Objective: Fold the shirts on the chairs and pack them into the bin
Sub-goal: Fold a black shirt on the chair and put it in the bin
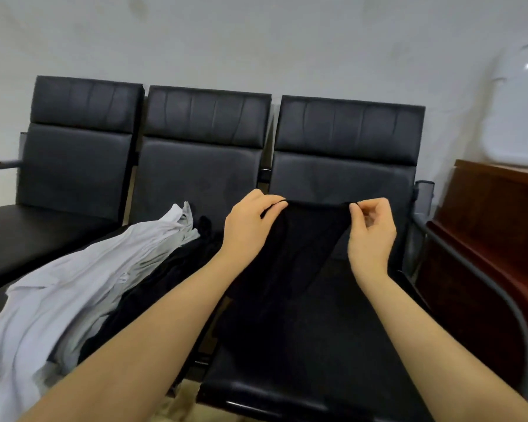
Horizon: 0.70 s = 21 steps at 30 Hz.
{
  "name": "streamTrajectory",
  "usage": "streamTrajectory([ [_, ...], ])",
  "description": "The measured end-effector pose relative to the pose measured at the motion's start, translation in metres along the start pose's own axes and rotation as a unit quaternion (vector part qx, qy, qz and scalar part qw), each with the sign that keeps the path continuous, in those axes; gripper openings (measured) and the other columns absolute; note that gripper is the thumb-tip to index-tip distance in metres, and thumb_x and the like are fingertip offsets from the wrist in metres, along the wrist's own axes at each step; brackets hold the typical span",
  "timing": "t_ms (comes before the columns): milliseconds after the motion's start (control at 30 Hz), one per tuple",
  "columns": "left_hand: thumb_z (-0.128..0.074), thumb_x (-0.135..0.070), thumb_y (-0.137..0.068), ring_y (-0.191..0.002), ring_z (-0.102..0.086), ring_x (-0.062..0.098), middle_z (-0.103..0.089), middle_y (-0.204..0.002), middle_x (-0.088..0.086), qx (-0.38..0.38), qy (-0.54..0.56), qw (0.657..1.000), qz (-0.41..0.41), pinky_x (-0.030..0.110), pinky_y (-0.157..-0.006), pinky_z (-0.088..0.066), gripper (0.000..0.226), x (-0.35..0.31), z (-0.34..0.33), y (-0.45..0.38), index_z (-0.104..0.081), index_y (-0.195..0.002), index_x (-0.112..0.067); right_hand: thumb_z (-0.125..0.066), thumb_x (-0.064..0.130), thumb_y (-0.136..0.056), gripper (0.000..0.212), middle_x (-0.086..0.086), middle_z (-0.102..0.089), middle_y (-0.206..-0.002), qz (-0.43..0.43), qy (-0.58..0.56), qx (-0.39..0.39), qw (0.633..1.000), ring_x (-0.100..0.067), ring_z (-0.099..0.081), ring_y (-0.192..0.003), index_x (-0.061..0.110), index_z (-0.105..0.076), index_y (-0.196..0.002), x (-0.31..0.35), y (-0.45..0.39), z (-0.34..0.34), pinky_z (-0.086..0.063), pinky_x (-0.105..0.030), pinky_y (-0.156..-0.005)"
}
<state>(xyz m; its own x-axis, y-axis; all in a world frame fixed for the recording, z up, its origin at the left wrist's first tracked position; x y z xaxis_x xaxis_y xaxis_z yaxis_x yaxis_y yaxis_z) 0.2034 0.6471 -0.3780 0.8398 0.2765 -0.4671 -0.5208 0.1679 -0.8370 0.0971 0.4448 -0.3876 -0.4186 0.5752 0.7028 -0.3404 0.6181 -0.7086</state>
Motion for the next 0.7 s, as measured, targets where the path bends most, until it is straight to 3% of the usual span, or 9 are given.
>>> streamTrajectory([
  [267, -0.064, -0.024, -0.089, -0.069, -0.050, 0.008, -0.053, -0.076, -0.005, -0.030, 0.021, 0.997, -0.063, 0.028, -0.059, -0.045, 0.016, -0.080, -0.051, -0.021, -0.073, -0.100, -0.017, -0.058, 0.007, -0.092, 0.010, 0.011, -0.052, -0.073, 0.035, 0.026, -0.070, 0.997, 0.009, -0.050, -0.064, 0.011, -0.053, -0.084, 0.026, -0.049, 0.091, -0.039, -0.007, -0.065],
  [433, -0.064, -0.024, -0.089, -0.063, -0.050, 0.010, -0.052, -0.074, -0.003, -0.035, 0.002, 0.997, -0.075, 0.026, -0.054, -0.043, 0.015, -0.100, -0.072, -0.012, -0.074, -0.098, -0.016, -0.058, 0.011, -0.092, 0.007, 0.009, -0.054, -0.074, 0.026, 0.073, -0.044, 0.996, 0.006, -0.051, -0.065, 0.011, -0.054, -0.087, 0.015, -0.060, 0.115, -0.040, -0.006, -0.064],
  [567, -0.062, -0.026, -0.091, -0.069, -0.050, 0.010, -0.049, -0.077, -0.005, 0.005, -0.044, 0.999, -0.025, 0.026, -0.055, -0.040, 0.018, -0.073, -0.094, 0.019, -0.073, -0.101, -0.015, -0.061, 0.012, -0.091, 0.006, 0.005, -0.057, -0.075, -0.023, 0.109, 0.013, 0.994, -0.003, -0.053, -0.067, 0.009, -0.056, -0.089, -0.030, -0.043, 0.112, -0.043, -0.014, -0.064],
  [700, -0.050, -0.031, -0.097, -0.090, -0.052, 0.016, -0.053, -0.096, 0.000, 0.125, -0.166, 0.975, 0.081, 0.029, -0.068, -0.043, 0.028, -0.015, -0.119, 0.061, -0.068, -0.113, -0.017, -0.062, 0.012, -0.091, 0.011, 0.006, -0.057, -0.077, -0.087, 0.151, 0.104, 0.979, -0.004, -0.053, -0.067, 0.014, -0.054, -0.098, -0.084, -0.004, 0.095, -0.041, -0.013, -0.061],
])
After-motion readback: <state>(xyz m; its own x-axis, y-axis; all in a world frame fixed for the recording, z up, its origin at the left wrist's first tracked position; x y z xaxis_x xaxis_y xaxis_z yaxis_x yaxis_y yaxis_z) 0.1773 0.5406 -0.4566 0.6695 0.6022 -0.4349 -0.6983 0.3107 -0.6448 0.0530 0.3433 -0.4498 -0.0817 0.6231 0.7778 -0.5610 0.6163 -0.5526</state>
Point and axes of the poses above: each hand's wrist, its own y-axis away from the middle knuckle, its own z-axis out of the back of the hand, x = y × z, the point moved 9 cm from there along -y, towards the middle knuckle
